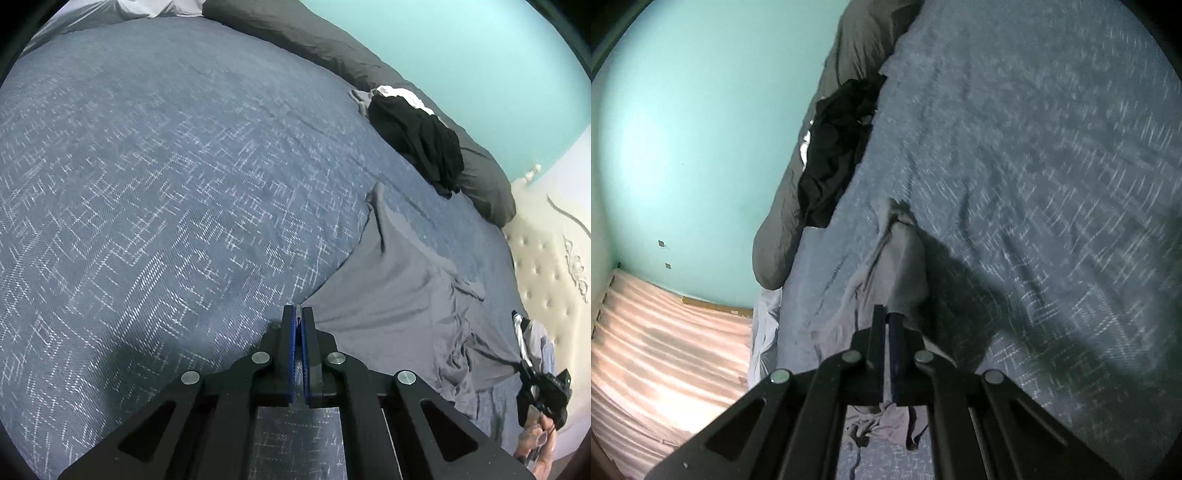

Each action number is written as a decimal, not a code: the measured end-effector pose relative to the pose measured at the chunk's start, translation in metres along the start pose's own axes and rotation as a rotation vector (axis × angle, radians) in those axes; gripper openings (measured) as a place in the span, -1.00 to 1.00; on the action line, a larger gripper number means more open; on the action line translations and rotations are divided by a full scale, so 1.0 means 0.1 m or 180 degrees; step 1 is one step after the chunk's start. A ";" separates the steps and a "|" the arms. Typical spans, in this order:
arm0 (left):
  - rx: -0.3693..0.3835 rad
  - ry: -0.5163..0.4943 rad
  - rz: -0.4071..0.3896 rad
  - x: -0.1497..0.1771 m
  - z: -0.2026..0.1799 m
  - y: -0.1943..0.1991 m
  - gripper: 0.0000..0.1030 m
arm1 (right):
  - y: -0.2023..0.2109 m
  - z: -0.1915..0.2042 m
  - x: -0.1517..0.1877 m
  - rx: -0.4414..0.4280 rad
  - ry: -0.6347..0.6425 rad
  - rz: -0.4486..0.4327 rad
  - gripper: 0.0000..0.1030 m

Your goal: Fold clothes

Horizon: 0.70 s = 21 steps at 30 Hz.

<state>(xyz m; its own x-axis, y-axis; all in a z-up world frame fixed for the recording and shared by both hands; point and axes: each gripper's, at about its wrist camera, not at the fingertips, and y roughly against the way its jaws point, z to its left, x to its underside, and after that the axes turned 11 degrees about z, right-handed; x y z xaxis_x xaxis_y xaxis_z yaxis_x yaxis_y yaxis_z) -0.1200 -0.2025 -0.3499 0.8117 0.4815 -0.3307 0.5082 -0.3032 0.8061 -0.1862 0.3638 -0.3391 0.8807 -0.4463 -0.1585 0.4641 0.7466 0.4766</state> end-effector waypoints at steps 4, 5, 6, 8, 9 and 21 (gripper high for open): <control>0.0011 0.0064 0.0001 -0.02 0.07 0.01 -0.95 | 0.13 -0.05 -0.02 0.0012 -0.0039 -0.0070 -0.97; 0.0015 0.0074 0.0000 -0.02 0.08 0.01 -0.95 | 0.15 -0.08 -0.02 0.0002 -0.0071 -0.0075 -0.97; 0.0020 0.0085 -0.0001 -0.02 0.09 0.01 -0.96 | 0.16 -0.10 -0.02 -0.0005 -0.0103 -0.0080 -0.97; 0.0029 0.0105 -0.0002 -0.03 0.11 0.01 -0.96 | 0.18 -0.14 -0.03 -0.0007 -0.0167 -0.0096 -0.97; 0.0033 0.0116 -0.0003 -0.03 0.12 0.02 -0.96 | 0.19 -0.15 -0.04 0.0000 -0.0184 -0.0107 -0.97; 0.0010 -0.0089 0.0020 -0.06 -0.06 0.02 -0.96 | 0.29 -0.39 -0.04 -0.0006 -0.0451 -0.0174 -0.97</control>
<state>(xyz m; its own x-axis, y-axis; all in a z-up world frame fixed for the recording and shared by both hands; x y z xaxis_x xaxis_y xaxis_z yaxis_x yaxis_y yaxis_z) -0.1253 -0.2009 -0.3439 0.8226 0.4564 -0.3391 0.5038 -0.3087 0.8067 -0.1724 0.4060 -0.3585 0.8321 -0.5513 -0.0604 0.5112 0.7203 0.4689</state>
